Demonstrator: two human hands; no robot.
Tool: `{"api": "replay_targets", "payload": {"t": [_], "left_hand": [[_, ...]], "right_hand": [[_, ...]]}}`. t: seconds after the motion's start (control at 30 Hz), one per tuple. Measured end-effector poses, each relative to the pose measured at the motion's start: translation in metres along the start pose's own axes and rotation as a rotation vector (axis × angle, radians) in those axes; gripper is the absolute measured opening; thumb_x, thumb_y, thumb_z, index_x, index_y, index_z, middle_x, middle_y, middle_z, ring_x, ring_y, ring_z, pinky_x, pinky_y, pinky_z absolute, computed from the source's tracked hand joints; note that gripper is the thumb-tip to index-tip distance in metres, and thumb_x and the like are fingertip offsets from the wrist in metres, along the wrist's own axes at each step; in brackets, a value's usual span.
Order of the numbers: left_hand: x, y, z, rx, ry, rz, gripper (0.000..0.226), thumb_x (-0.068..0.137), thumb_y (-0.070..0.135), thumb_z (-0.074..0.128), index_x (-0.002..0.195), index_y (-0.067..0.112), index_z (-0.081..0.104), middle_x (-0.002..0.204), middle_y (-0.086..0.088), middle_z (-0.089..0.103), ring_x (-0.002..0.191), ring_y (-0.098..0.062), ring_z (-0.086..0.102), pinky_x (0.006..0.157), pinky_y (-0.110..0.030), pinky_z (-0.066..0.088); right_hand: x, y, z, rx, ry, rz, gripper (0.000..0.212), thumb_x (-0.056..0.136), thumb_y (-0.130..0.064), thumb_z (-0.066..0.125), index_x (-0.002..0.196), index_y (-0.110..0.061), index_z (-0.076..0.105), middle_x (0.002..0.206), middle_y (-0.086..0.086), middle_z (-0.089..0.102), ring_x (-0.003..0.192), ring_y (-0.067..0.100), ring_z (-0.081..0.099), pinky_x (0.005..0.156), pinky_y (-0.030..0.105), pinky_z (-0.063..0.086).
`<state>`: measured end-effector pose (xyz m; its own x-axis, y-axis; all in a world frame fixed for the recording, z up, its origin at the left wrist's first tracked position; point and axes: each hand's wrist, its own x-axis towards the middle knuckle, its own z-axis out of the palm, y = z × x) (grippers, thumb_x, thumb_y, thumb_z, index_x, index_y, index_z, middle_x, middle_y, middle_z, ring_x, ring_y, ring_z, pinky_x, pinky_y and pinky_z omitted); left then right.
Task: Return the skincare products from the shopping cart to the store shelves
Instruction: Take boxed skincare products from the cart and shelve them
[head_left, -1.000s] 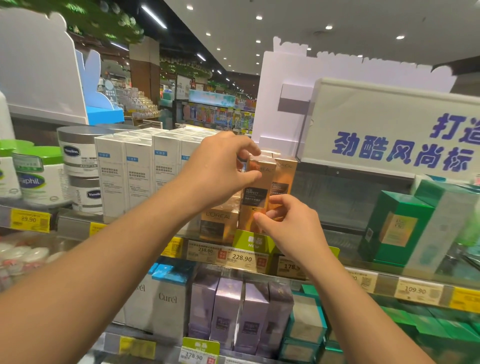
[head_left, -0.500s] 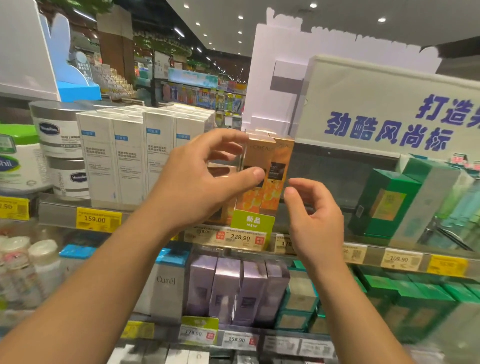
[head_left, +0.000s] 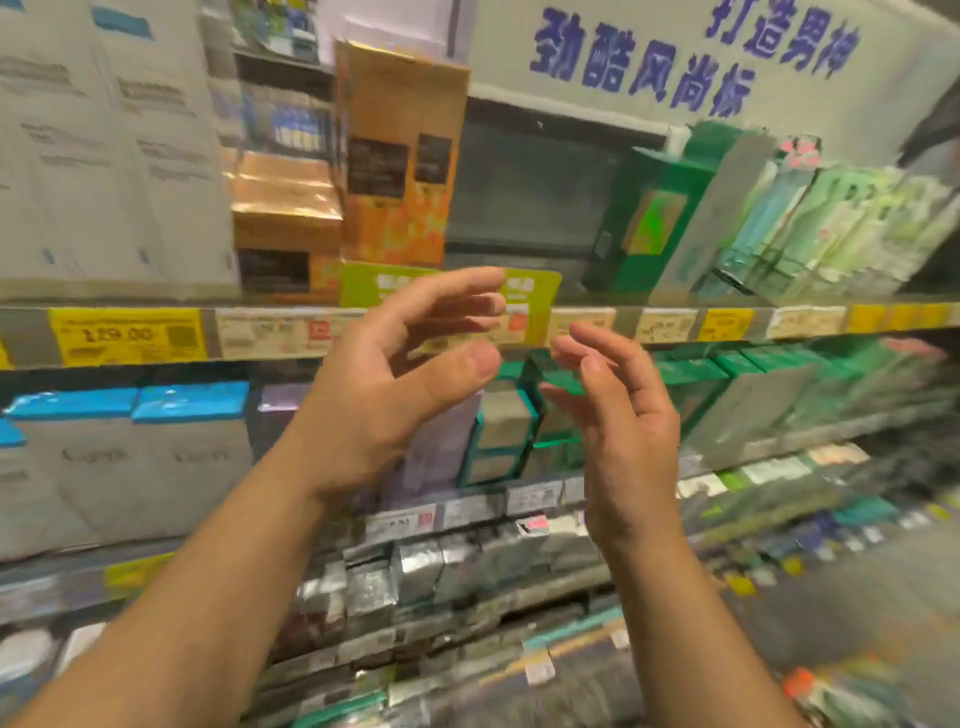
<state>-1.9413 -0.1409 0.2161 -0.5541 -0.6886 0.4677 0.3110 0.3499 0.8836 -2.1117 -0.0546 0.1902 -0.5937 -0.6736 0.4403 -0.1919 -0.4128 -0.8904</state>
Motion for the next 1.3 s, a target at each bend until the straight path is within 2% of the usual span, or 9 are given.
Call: {"api": "replay_targets", "payload": {"t": [0.17,0.5,0.57,0.67,0.77,0.87,0.97,1.17,1.3], "left_hand": [[-0.013,-0.022,0.051,-0.111,-0.138,-0.099,0.074,0.073,0.061,0.078,0.135,0.024,0.062,0.132,-0.005,0.068,0.127,-0.027,0.061,0.109,-0.062,0.045],[-0.05,-0.051,0.234,-0.15,-0.671,-0.331,0.104,0.056,0.083,0.077,0.142,0.028,0.057,0.14,0.007,0.064,0.13,-0.016,0.06,0.104,-0.044,0.054],[-0.067,-0.056,0.278,-0.165,-0.77,-0.359,0.105,0.054,0.083,0.078,0.141,0.028,0.057,0.14,0.008,0.063,0.129,-0.014,0.06,0.103,-0.042,0.054],[-0.091,-0.062,0.341,-0.192,-0.872,-0.44,0.102,0.054,0.08,0.08,0.139,0.027,0.059,0.142,0.006,0.063,0.13,-0.017,0.06,0.101,-0.043,0.055],[-0.108,-0.066,0.398,-0.23,-0.987,-0.552,0.087,0.054,0.076,0.084,0.13,0.039,0.068,0.141,0.006,0.063,0.13,-0.028,0.06,0.094,-0.046,0.058],[-0.124,-0.062,0.441,-0.223,-1.043,-0.579,0.099,0.047,0.082,0.082,0.132,0.033,0.065,0.141,0.006,0.064,0.124,-0.021,0.065,0.095,-0.044,0.058],[-0.135,-0.06,0.469,-0.246,-1.075,-0.644,0.114,0.046,0.085,0.079,0.142,0.028,0.055,0.142,0.005,0.063,0.125,-0.023,0.064,0.097,-0.046,0.057],[-0.125,-0.083,0.505,-0.315,-1.1,-0.762,0.101,0.062,0.085,0.069,0.146,0.029,0.056,0.146,0.0,0.06,0.132,-0.033,0.058,0.105,-0.058,0.048],[-0.104,-0.113,0.537,-0.336,-1.047,-0.832,0.089,0.069,0.076,0.068,0.141,0.024,0.062,0.141,-0.006,0.064,0.131,-0.04,0.056,0.105,-0.061,0.046]], "right_hand": [[-0.03,-0.008,-0.068,0.085,0.099,0.177,0.025,0.092,-0.036,0.058,0.107,-0.035,0.078,0.124,0.007,0.073,0.124,0.022,0.065,0.099,0.049,0.054],[-0.146,-0.045,-0.245,-0.05,0.433,0.302,0.036,0.09,-0.045,0.059,0.12,-0.032,0.072,0.127,-0.001,0.073,0.122,0.017,0.067,0.103,0.047,0.052],[-0.177,-0.055,-0.284,-0.032,0.526,0.325,0.037,0.086,-0.051,0.066,0.117,-0.033,0.074,0.126,0.0,0.073,0.123,0.018,0.066,0.105,0.05,0.051],[-0.225,-0.071,-0.337,0.017,0.664,0.31,0.06,0.061,-0.073,0.083,0.109,-0.037,0.079,0.123,0.0,0.074,0.122,0.016,0.066,0.092,0.036,0.056],[-0.267,-0.084,-0.382,0.061,0.805,0.335,0.039,0.078,-0.055,0.078,0.11,-0.032,0.078,0.127,0.004,0.073,0.126,0.021,0.064,0.096,0.038,0.053],[-0.298,-0.085,-0.418,0.061,0.843,0.364,0.028,0.089,-0.04,0.069,0.115,-0.03,0.074,0.132,0.004,0.07,0.129,0.02,0.062,0.103,0.042,0.048],[-0.314,-0.083,-0.442,0.033,0.808,0.403,0.03,0.087,-0.046,0.061,0.112,-0.044,0.076,0.134,-0.006,0.069,0.127,0.009,0.062,0.108,0.042,0.046],[-0.312,-0.064,-0.478,0.013,0.856,0.471,0.03,0.086,-0.05,0.06,0.113,-0.052,0.074,0.137,-0.009,0.066,0.132,0.009,0.058,0.113,0.041,0.044],[-0.3,-0.042,-0.503,-0.041,0.913,0.528,0.034,0.094,-0.049,0.064,0.128,-0.046,0.068,0.139,-0.009,0.065,0.128,0.013,0.062,0.111,0.041,0.048]]}}
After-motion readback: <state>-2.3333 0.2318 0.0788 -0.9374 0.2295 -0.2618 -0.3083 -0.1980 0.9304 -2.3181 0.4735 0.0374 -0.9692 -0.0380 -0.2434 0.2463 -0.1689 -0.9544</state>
